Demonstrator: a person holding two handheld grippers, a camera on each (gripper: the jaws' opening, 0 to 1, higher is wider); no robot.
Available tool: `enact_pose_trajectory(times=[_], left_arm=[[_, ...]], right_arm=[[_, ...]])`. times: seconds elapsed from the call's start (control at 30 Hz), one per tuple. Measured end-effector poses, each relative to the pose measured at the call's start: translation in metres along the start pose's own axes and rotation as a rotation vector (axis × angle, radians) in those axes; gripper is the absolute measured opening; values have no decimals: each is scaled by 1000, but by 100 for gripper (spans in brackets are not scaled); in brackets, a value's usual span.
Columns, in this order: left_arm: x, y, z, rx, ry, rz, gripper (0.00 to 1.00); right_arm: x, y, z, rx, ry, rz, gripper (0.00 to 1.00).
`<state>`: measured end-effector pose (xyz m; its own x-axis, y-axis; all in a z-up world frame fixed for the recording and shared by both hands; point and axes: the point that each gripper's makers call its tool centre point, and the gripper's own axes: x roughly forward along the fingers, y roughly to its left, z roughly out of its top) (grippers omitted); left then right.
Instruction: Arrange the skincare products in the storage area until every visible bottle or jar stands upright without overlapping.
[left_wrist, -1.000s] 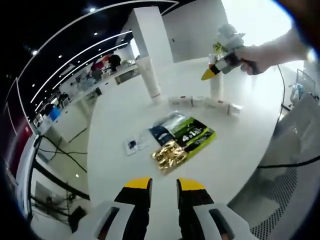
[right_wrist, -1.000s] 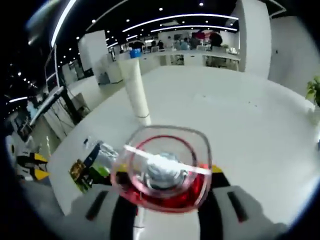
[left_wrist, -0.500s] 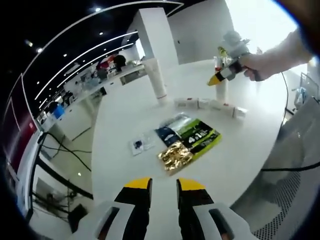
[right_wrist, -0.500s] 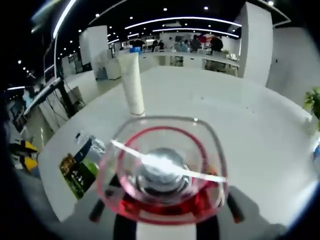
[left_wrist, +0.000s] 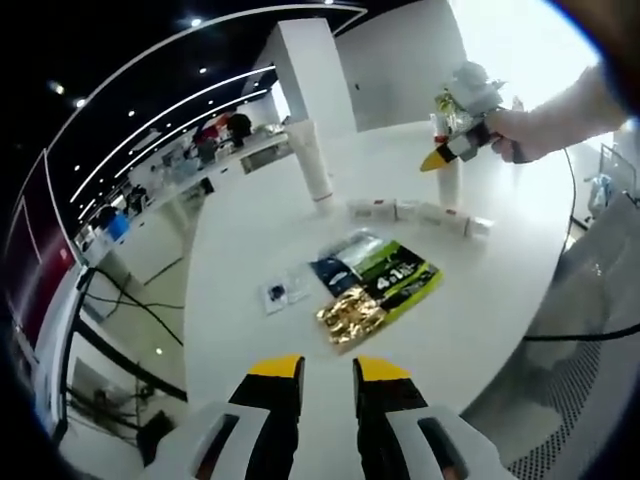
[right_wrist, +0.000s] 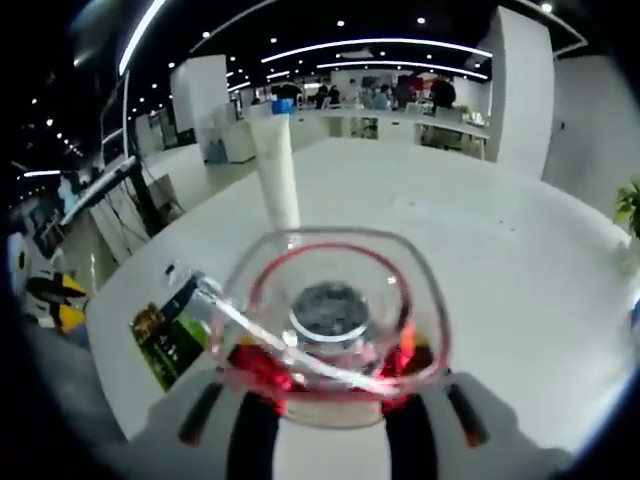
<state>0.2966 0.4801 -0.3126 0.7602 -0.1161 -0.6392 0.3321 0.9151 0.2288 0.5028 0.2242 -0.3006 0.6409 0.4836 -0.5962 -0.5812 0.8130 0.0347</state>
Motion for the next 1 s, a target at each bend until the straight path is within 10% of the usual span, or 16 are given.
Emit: enact_pose_trajectory(times=[0.67,1.0], left_arm=[[-4,-5,9,-9,-42,-16,21],[-27,16,38,-255,-199,-11,25]], right_arm=[[-82,33,36,-47,-172,139,38],[-102,91,59,-125,-243,293,38]])
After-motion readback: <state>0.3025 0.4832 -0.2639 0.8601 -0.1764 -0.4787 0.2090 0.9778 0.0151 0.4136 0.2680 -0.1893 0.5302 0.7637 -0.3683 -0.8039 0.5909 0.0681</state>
